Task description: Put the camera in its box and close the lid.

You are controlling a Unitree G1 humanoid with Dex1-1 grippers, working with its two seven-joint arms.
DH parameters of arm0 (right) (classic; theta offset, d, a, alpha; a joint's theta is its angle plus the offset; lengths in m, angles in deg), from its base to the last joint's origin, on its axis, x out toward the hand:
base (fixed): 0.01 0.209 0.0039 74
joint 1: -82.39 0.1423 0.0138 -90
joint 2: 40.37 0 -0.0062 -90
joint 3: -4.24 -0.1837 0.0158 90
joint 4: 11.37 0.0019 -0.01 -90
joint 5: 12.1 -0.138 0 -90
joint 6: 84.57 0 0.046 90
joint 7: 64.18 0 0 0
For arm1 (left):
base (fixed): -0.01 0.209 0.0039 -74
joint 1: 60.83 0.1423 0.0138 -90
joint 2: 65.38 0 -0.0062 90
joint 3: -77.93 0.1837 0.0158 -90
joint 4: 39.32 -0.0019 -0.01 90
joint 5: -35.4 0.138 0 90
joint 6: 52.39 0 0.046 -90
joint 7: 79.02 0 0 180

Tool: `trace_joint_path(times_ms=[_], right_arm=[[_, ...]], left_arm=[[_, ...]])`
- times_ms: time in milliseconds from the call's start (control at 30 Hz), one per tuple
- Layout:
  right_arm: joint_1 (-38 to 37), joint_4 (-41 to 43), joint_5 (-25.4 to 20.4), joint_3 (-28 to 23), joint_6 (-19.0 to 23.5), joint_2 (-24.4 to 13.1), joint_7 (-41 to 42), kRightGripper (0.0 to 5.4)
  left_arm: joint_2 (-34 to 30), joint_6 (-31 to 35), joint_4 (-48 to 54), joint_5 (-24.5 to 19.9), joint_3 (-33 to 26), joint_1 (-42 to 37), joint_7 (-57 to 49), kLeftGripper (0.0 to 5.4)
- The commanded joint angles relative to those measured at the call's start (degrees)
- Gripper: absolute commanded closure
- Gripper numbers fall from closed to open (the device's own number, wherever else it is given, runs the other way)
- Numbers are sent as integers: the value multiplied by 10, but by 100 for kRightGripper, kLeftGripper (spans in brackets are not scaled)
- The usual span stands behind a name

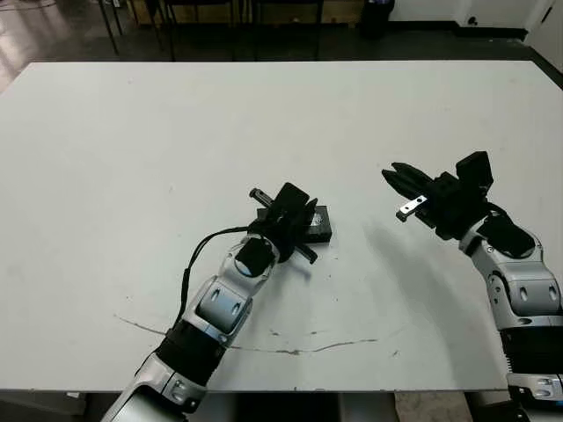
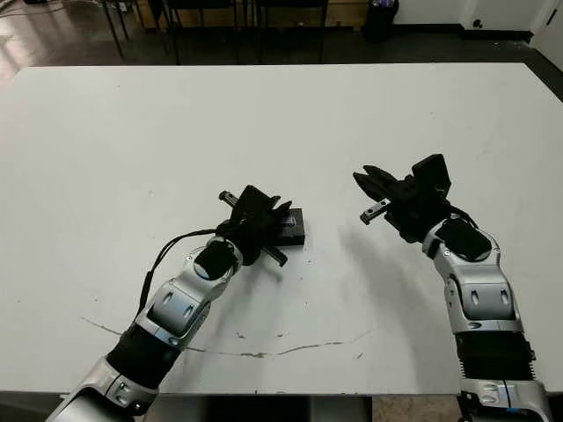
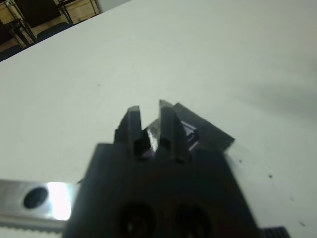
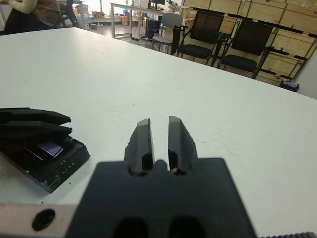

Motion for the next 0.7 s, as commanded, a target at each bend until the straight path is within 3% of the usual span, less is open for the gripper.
trace_joint_path(times_ms=[33, 200, 367, 533, 700], right_arm=[[-5, -4, -3, -2, 7, -4, 6, 540], [-3, -5, -3, 0, 5, -6, 10, 540], [0, -5, -4, -2, 2, -6, 13, 540], [7, -2, -5, -5, 3, 3, 2, 540], [18, -6, -3, -8, 0, 15, -15, 540]], left_arm=[[-44, 63, -25, 9, 21, 66, 39, 538], [-59, 102, 35, -23, -16, 110, 65, 538], [-72, 114, 159, -90, -93, 124, 88, 538], [-72, 83, 229, -167, -213, 86, 76, 538], [-82, 58, 218, -194, -307, 24, 25, 538]])
